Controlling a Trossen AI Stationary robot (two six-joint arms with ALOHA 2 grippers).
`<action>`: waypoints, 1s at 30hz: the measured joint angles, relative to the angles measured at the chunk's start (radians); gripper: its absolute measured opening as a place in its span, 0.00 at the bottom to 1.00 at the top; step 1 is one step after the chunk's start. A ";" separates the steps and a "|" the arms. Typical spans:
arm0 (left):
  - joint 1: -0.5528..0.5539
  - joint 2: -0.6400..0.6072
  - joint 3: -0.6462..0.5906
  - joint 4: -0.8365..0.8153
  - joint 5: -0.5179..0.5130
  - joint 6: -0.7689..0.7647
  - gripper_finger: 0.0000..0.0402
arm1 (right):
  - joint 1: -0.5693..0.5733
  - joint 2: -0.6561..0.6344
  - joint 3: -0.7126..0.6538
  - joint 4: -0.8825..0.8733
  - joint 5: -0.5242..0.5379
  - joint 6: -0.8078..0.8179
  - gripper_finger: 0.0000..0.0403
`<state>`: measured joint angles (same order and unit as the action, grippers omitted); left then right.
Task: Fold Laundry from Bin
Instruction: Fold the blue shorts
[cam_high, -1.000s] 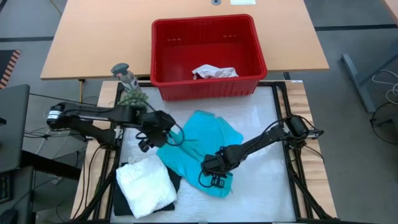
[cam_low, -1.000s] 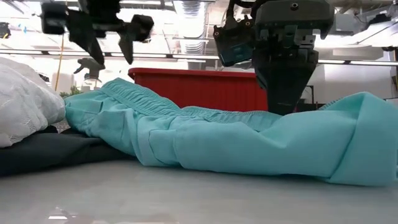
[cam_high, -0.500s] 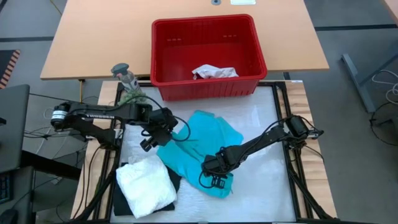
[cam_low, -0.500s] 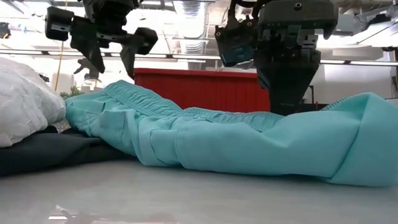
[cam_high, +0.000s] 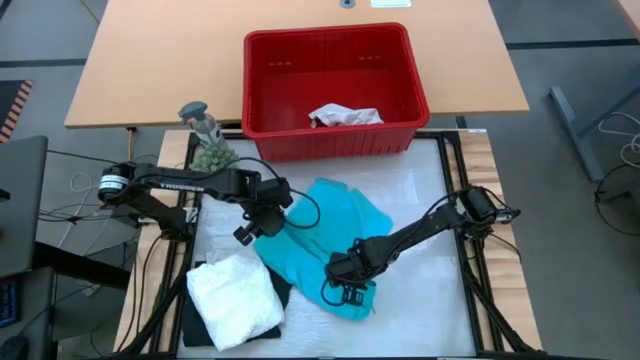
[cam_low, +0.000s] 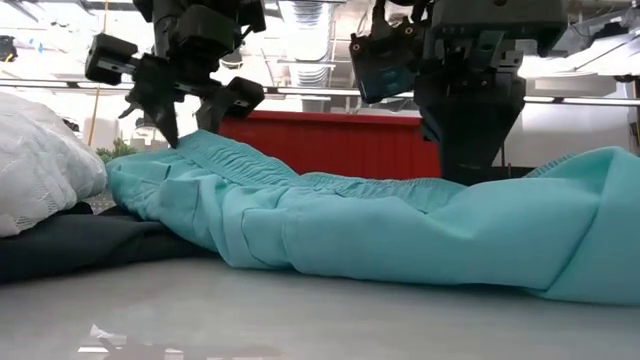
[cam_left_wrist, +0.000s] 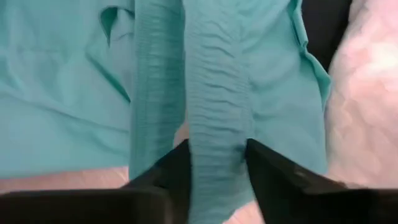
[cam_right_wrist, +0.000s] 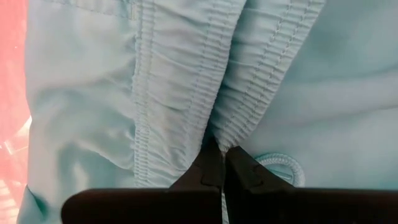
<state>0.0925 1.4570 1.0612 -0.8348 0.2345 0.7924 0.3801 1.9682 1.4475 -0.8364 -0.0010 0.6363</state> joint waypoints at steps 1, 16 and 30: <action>0.000 -0.001 0.005 -0.013 -0.007 -0.001 0.29 | 0.000 0.000 0.000 -0.001 0.000 0.003 0.05; -0.002 -0.008 0.012 -0.273 -0.173 -0.080 0.00 | 0.061 -0.031 0.000 -0.164 0.023 0.208 0.05; 0.000 -0.008 0.135 -0.145 -0.177 -0.124 0.00 | 0.026 -0.043 0.072 -0.168 0.052 0.179 0.05</action>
<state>0.0929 1.4494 1.1967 -0.9799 0.0572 0.6686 0.4057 1.9247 1.5196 -1.0039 0.0509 0.8149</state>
